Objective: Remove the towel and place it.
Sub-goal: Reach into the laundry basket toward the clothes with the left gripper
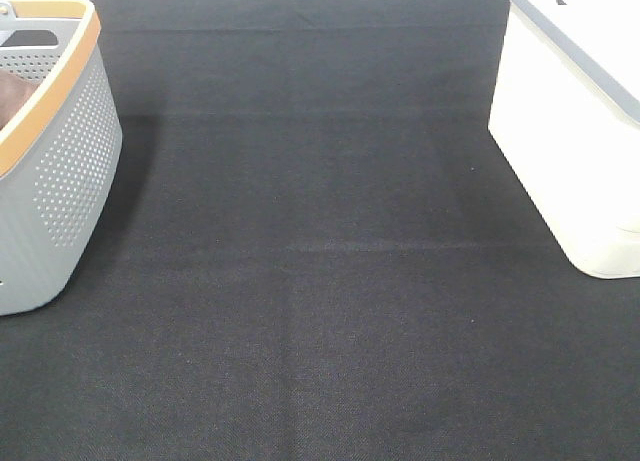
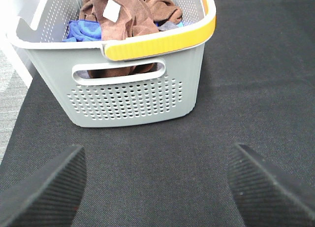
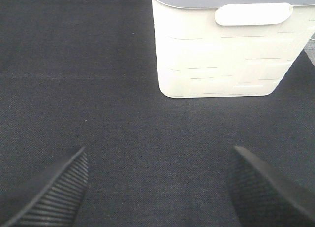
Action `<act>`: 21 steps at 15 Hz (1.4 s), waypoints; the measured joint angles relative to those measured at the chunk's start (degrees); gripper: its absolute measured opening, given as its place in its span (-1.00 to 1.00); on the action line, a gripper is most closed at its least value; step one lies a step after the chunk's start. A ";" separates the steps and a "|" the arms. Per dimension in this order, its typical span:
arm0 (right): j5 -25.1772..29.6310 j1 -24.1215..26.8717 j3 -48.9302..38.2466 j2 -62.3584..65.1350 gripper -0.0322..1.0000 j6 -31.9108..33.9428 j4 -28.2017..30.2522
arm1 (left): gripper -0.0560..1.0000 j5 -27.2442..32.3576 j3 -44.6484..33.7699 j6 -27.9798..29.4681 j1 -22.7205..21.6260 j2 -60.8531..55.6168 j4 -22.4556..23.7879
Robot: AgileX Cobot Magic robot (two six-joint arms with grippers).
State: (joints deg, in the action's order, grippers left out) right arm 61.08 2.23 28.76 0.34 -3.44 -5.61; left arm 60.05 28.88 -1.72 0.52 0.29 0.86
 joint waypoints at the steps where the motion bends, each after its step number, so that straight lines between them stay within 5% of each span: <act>1: 0.00 0.00 0.00 0.00 0.49 0.00 0.00 | 0.51 -1.38 0.40 0.00 0.00 1.49 0.52; 7: 0.00 0.00 0.00 0.00 0.49 0.00 0.00 | 0.38 -23.55 1.26 3.04 0.00 24.01 2.81; 10: 0.00 0.00 0.00 0.00 0.49 0.00 0.00 | 0.38 -28.07 6.76 5.90 0.00 36.27 3.32; 14: 0.00 0.00 0.00 0.00 0.49 0.00 0.00 | 0.38 -26.76 20.91 11.69 0.00 54.14 5.79; 21: 0.00 0.00 0.00 0.00 0.49 0.00 0.00 | 0.38 -12.49 41.60 14.21 -1.15 78.50 6.42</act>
State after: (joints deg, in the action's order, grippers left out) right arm 61.08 2.23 28.76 0.34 -3.44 -5.61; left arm 47.56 70.47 12.49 -0.63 78.78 7.28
